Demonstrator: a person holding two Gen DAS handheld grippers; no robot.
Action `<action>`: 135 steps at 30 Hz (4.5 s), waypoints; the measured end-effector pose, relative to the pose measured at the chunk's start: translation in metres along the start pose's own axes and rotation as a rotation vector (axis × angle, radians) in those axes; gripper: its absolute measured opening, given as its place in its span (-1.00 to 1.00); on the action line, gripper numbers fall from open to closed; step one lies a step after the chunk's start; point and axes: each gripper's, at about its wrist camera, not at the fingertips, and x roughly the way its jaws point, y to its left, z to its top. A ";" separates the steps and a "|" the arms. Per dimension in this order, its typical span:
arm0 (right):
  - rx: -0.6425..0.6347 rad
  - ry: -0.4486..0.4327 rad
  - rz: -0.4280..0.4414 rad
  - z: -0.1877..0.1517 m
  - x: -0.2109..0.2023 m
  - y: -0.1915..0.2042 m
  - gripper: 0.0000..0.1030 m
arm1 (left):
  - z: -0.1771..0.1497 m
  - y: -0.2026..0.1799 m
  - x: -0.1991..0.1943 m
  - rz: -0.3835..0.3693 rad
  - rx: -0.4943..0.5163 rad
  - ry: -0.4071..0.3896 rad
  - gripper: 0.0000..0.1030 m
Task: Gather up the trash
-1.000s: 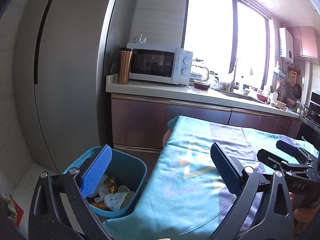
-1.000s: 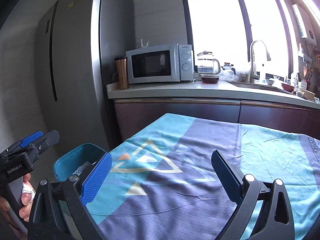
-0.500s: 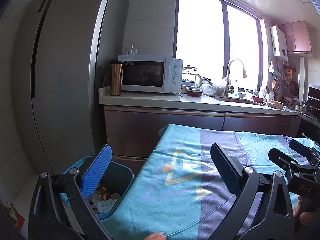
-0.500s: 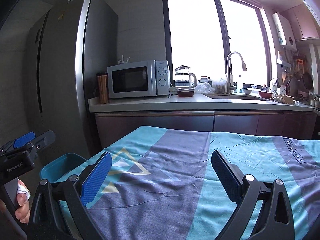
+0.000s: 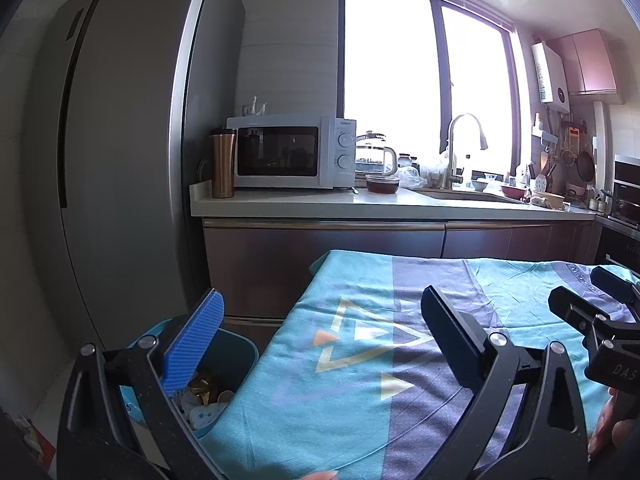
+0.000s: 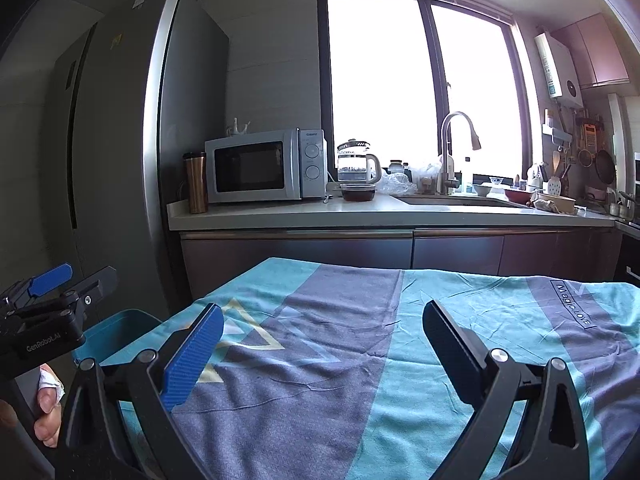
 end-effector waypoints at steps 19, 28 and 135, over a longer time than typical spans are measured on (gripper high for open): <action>0.016 -0.013 -0.002 0.002 -0.005 -0.004 0.87 | -0.001 -0.003 0.003 0.014 0.010 -0.009 0.89; 0.020 -0.016 -0.003 0.004 -0.003 -0.006 0.87 | -0.001 -0.002 0.003 0.017 0.011 -0.010 0.89; 0.043 -0.011 -0.012 0.003 -0.004 -0.002 0.87 | 0.000 -0.003 0.003 0.037 0.017 -0.028 0.89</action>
